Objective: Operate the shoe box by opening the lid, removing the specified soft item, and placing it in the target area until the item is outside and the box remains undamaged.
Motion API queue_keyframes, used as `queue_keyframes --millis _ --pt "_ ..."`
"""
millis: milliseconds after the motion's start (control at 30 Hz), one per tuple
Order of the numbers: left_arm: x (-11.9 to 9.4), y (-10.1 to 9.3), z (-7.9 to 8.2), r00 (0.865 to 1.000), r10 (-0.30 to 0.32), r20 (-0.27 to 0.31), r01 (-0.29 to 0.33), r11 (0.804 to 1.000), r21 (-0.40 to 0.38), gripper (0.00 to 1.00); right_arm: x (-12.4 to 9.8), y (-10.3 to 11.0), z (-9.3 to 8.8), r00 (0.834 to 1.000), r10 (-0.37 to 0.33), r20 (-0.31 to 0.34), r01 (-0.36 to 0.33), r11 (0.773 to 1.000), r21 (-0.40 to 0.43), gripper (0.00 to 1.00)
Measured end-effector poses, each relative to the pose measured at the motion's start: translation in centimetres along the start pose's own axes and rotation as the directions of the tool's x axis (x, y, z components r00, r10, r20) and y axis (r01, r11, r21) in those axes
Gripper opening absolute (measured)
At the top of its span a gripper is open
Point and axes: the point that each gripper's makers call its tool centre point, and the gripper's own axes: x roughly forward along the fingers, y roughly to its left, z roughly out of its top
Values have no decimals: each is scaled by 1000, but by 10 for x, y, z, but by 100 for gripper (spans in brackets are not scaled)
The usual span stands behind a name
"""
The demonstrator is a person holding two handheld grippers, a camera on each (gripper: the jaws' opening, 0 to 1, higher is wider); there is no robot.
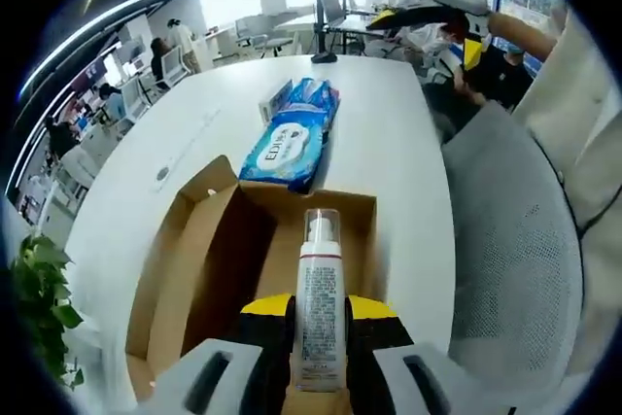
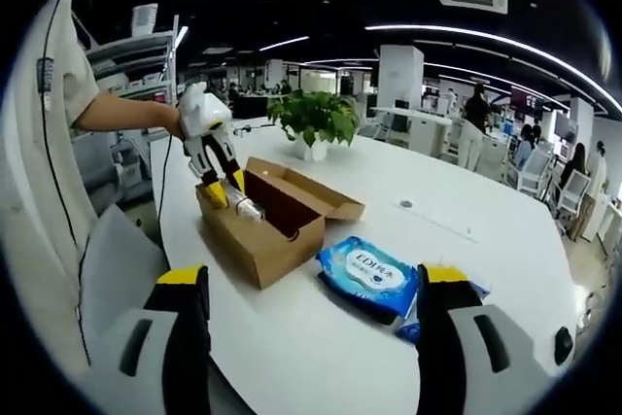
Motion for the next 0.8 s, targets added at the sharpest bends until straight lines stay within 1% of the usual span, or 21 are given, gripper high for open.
queue_keyframes --millis 33,333,500,600,800 --pt "0 -3 4 1000 -7 11 7 1000 4 19 2 2 1 1000 10 0 -10 1000 -8 81" --pt "1 -23 28 997 -51 60 48 998 46 19 17 16 15 996 87 14 -85 994 -75 70" --pt "2 -34 39 992 -79 94 74 996 53 19 25 26 23 990 136 35 -133 988 -76 62" --pt "4 -40 44 989 -93 111 87 995 58 19 31 32 22 986 167 25 -164 983 -87 62" --pt "4 -52 59 977 -135 167 126 990 62 19 39 42 15 975 224 2 -222 970 -95 59"
